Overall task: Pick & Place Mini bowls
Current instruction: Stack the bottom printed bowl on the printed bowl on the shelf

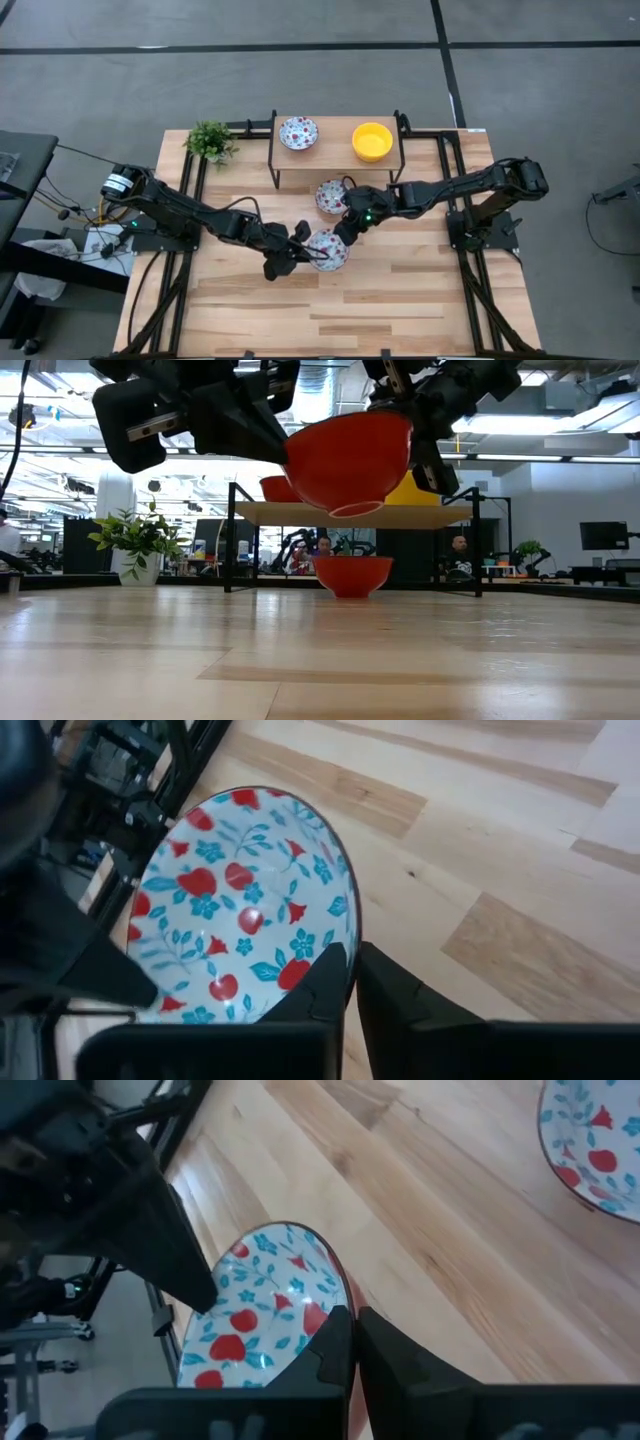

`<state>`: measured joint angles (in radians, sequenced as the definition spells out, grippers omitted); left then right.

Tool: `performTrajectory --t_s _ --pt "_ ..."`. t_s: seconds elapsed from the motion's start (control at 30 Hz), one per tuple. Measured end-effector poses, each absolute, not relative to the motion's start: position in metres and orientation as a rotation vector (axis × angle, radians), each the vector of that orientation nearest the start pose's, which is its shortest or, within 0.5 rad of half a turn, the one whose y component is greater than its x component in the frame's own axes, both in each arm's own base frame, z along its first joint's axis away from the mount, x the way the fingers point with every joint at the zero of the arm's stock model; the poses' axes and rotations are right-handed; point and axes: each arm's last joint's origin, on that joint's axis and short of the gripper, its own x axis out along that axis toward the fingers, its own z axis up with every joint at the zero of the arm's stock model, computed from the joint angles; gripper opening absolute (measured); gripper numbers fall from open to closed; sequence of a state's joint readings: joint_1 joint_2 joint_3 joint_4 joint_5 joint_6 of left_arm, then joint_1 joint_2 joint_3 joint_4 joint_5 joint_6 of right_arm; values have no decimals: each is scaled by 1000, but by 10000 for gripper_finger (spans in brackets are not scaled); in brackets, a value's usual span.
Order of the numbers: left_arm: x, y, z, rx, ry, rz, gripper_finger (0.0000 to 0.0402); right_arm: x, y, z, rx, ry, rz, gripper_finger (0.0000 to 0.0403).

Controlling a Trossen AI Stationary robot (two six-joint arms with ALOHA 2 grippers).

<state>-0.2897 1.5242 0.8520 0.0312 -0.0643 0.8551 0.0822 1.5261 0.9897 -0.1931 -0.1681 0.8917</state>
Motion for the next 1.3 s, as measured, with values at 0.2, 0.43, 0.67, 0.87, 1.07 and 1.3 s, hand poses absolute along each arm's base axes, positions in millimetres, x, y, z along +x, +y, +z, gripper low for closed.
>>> performTrajectory --t_s 0.2,0.43,0.67,0.87,1.07,1.3 --pt "302 -88 204 985 494 -496 11 320 31 230 883 787 -88 0" --pt "301 -89 203 988 496 -493 10 320 31 230 877 787 -84 0" --pt "300 -92 203 1000 500 -481 9 320 27 230 863 788 -76 12" --pt "300 -92 202 984 517 -463 8 320 26 230 833 791 -64 34" --pt "299 -93 202 982 520 -463 8 320 26 230 807 790 -57 47" --pt "299 -93 202 982 525 -467 8 320 26 230 787 791 -54 50"
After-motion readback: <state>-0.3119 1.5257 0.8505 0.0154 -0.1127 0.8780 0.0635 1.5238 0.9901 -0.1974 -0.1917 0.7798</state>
